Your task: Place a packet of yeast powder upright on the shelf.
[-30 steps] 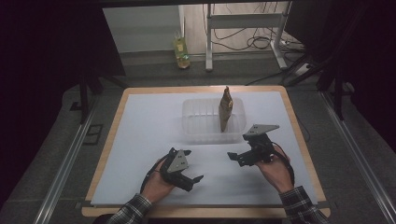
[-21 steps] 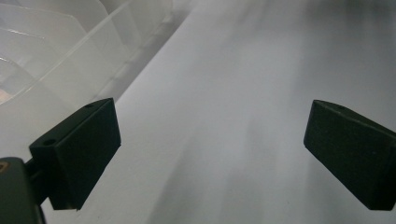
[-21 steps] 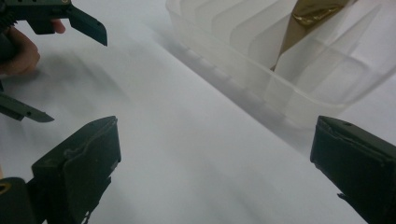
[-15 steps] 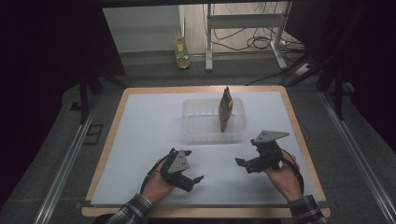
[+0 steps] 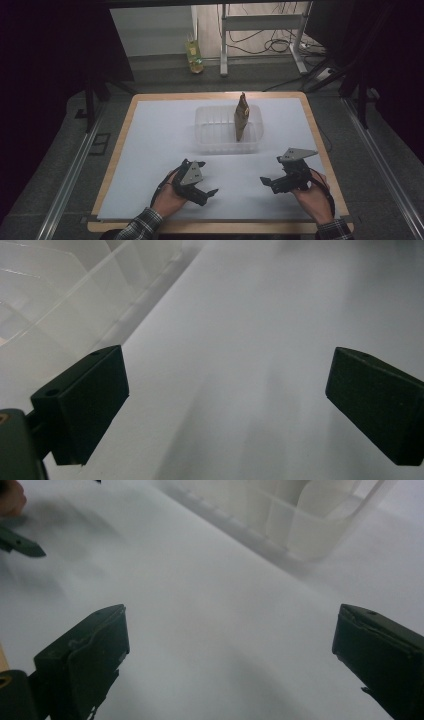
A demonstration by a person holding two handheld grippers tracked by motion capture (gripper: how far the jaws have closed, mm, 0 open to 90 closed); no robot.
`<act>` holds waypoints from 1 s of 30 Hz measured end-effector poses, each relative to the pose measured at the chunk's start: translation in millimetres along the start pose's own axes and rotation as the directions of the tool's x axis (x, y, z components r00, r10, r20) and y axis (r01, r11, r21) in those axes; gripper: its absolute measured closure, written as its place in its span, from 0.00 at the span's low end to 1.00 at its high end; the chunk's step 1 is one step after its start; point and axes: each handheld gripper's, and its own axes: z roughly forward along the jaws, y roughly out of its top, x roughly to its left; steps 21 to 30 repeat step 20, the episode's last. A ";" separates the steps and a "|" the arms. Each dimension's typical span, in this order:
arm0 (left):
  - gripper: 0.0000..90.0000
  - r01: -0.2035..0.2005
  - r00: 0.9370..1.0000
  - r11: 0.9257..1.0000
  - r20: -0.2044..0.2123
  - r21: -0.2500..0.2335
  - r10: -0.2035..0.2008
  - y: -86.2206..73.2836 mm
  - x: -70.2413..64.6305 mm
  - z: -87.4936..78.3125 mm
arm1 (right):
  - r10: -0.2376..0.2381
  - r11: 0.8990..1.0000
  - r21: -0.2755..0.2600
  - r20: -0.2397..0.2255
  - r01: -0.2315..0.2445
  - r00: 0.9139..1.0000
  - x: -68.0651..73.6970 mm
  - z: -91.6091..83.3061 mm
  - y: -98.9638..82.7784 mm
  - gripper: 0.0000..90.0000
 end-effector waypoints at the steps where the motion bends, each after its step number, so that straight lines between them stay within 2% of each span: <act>1: 0.04 0.000 1.000 1.000 0.000 0.001 0.000 -0.1 0.0 0.2 | -0.001 1.000 0.006 0.001 0.001 1.000 0.1 0.4 -2.1 0.02; 10: 0.03 -0.007 1.000 1.000 0.005 0.011 0.007 -0.8 -0.9 2.0 | -0.010 0.997 0.071 0.001 0.010 1.000 -1.4 4.1 -21.2 0.02; 19: 0.03 -0.016 1.000 1.000 0.005 0.017 0.015 -0.6 -0.7 2.3 | -0.005 0.987 0.158 -0.010 0.007 1.000 -5.7 13.8 -39.5 0.02; 30: 0.03 -0.015 1.000 1.000 0.003 0.017 0.015 -0.6 -0.6 2.3 | -0.005 0.987 0.163 -0.011 0.007 1.000 -6.2 14.9 -40.3 0.02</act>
